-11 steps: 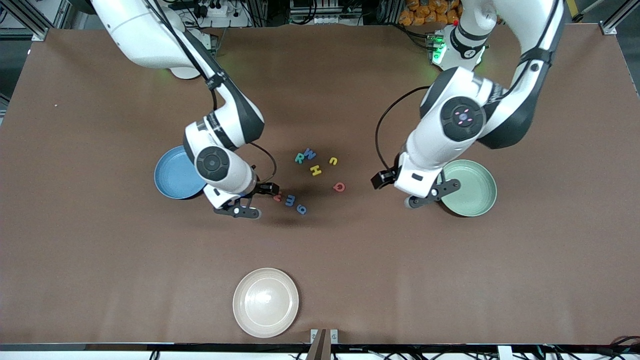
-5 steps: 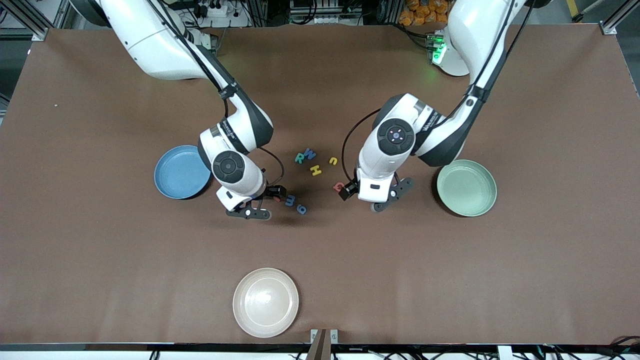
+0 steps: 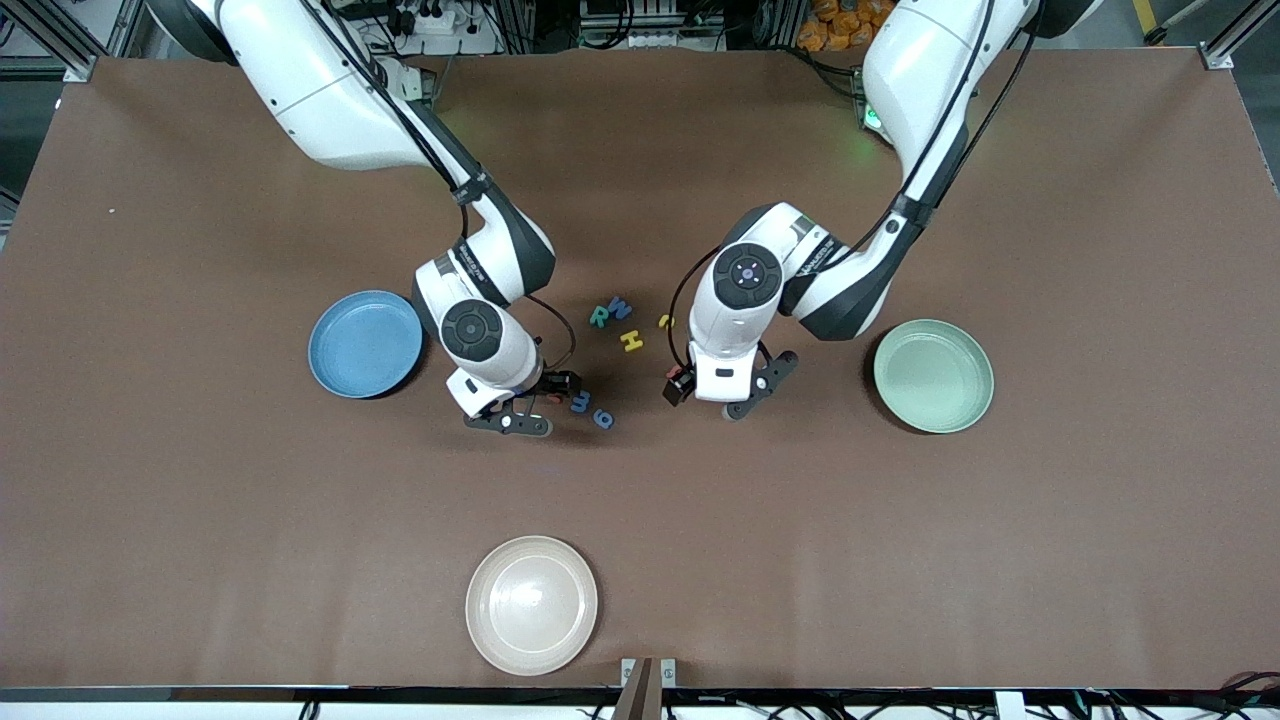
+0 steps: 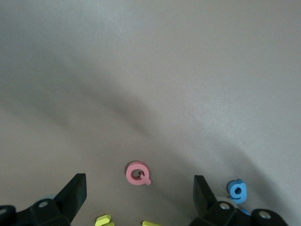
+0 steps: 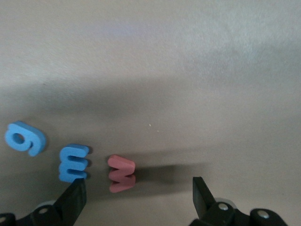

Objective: Sort upper and lower case letters into plates
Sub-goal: 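Lower the left gripper onto the pink Q while the right gripper approaches w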

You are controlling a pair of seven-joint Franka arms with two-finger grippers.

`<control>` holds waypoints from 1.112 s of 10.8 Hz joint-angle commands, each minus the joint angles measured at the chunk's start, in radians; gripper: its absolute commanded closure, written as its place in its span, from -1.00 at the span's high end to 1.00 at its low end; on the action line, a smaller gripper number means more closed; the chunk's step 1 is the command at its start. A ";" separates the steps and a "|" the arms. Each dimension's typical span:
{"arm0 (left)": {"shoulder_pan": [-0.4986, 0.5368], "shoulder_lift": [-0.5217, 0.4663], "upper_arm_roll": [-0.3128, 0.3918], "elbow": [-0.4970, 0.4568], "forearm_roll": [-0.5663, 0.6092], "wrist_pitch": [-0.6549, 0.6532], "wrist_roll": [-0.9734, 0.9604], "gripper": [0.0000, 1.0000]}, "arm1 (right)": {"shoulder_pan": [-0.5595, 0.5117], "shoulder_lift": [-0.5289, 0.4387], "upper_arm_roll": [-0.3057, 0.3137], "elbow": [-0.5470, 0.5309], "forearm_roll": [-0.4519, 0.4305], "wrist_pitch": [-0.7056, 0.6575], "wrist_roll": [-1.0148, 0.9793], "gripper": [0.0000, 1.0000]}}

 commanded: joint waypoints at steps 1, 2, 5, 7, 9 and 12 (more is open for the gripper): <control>-0.034 0.035 0.013 0.000 0.050 0.051 -0.088 1.00 | 0.004 0.001 0.000 -0.015 -0.015 0.013 0.038 1.00; -0.037 0.049 0.013 -0.002 0.068 0.065 -0.120 1.00 | 0.005 0.001 0.000 -0.020 -0.015 0.016 0.039 1.00; -0.068 0.083 0.013 -0.007 0.119 0.085 -0.212 1.00 | 0.013 0.004 0.000 -0.020 -0.015 0.019 0.039 1.00; -0.076 0.092 0.013 -0.014 0.119 0.086 -0.229 1.00 | 0.016 0.015 0.000 -0.020 -0.015 0.036 0.039 1.00; -0.076 0.095 0.014 -0.040 0.119 0.129 -0.234 0.99 | 0.019 0.019 0.000 -0.020 -0.015 0.039 0.041 1.00; -0.076 0.101 0.014 -0.053 0.121 0.152 -0.234 0.89 | 0.021 0.030 0.000 -0.020 -0.015 0.050 0.041 1.00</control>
